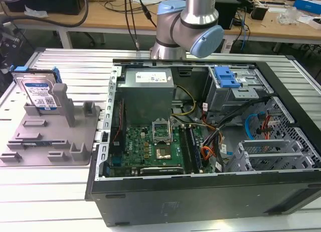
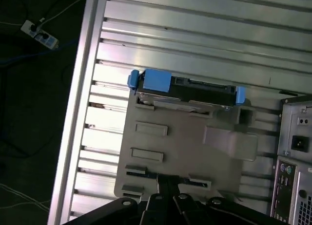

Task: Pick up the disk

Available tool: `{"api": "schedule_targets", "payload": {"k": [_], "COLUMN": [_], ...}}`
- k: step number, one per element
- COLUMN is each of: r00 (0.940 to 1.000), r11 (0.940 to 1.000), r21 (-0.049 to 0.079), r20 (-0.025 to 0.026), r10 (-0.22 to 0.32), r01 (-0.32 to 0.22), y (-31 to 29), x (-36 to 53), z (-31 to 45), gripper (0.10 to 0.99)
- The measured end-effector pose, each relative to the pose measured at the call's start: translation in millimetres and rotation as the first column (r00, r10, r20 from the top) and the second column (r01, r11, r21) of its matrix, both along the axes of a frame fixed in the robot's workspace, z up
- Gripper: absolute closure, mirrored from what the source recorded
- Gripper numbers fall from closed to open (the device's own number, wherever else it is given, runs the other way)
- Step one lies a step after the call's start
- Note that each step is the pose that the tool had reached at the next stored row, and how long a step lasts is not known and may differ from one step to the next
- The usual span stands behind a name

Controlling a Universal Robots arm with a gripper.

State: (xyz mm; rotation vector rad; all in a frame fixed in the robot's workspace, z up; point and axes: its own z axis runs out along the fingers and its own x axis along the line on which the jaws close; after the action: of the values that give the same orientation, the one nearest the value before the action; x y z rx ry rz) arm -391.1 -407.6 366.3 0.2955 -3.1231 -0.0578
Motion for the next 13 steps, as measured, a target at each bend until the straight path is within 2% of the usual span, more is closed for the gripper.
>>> {"api": "schedule_targets", "payload": {"k": [3, 4, 6, 7, 8, 11, 12, 13], "r00": [0.9972, 0.9915, 0.9740, 0.9603, 0.9473, 0.9225, 0.9116, 0.9027], "r11": [0.9972, 0.9915, 0.9740, 0.9603, 0.9473, 0.9225, 0.9116, 0.9027], "r21": [0.000, 0.000, 0.000, 0.000, 0.000, 0.000, 0.000, 0.000], "r20": [0.0000, -0.0001, 0.0000, -0.0001, -0.0001, -0.0001, -0.0001, -0.0001], "r10": [0.075, 0.130, 0.226, 0.279, 0.320, 0.386, 0.411, 0.430], "r01": [-0.075, -0.130, -0.226, -0.279, -0.320, -0.386, -0.411, -0.430], "y": [0.0, 0.0, 0.0, 0.0, 0.0, 0.0, 0.0, 0.0], "x": [0.1, 0.0, 0.0, 0.0, 0.0, 0.0, 0.0, 0.0], "z": [-0.2, -0.3, -0.6, -0.8, -0.9, -1.0, -1.1, -1.2], "gripper": [0.980, 0.980, 0.980, 0.980, 0.914, 0.729, 0.671, 0.671]}}
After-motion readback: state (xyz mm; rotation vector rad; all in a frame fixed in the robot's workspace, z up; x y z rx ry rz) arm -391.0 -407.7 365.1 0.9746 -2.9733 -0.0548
